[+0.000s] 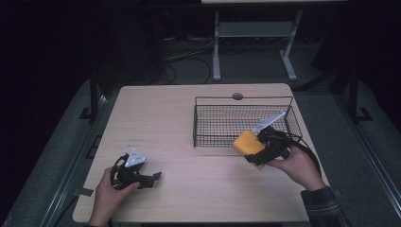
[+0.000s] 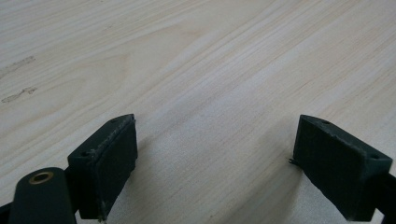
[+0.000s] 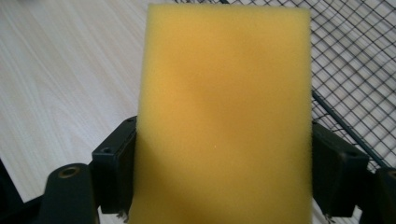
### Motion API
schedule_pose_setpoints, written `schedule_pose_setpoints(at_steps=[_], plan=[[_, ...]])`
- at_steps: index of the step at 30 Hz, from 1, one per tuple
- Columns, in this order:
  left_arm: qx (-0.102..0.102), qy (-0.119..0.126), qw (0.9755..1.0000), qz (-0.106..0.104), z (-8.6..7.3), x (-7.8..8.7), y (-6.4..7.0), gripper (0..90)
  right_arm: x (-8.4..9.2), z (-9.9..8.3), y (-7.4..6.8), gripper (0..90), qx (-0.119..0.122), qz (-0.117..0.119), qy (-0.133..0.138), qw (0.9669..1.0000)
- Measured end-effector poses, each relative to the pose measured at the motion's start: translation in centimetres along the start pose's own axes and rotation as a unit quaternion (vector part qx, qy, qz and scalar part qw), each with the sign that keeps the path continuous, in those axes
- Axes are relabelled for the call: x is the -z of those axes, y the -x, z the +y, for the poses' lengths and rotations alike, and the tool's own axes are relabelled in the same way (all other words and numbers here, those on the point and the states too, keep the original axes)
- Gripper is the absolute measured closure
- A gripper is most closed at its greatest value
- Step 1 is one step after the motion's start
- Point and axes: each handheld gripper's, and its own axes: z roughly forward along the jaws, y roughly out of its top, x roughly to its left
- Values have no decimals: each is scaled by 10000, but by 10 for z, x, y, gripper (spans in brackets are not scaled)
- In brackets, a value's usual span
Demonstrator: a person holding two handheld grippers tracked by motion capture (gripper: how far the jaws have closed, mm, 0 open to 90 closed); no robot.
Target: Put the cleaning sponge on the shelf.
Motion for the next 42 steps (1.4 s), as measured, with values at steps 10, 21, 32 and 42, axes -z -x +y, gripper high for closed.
schedule_pose_setpoints(at_steps=[10,21,32,42], plan=[[1,-5,10000,-2,0,0,0,129,8,6,16,224,-56,-130,-3,9999],[-13,-15,10000,-2,0,0,0,129,13,9,38,224,-179,-179,18,9997],[-5,-17,10000,-6,0,0,0,129,14,10,64,224,-357,-297,-25,9989],[-3,-18,10000,-4,0,0,0,129,16,11,88,224,-498,-423,-70,9978]])
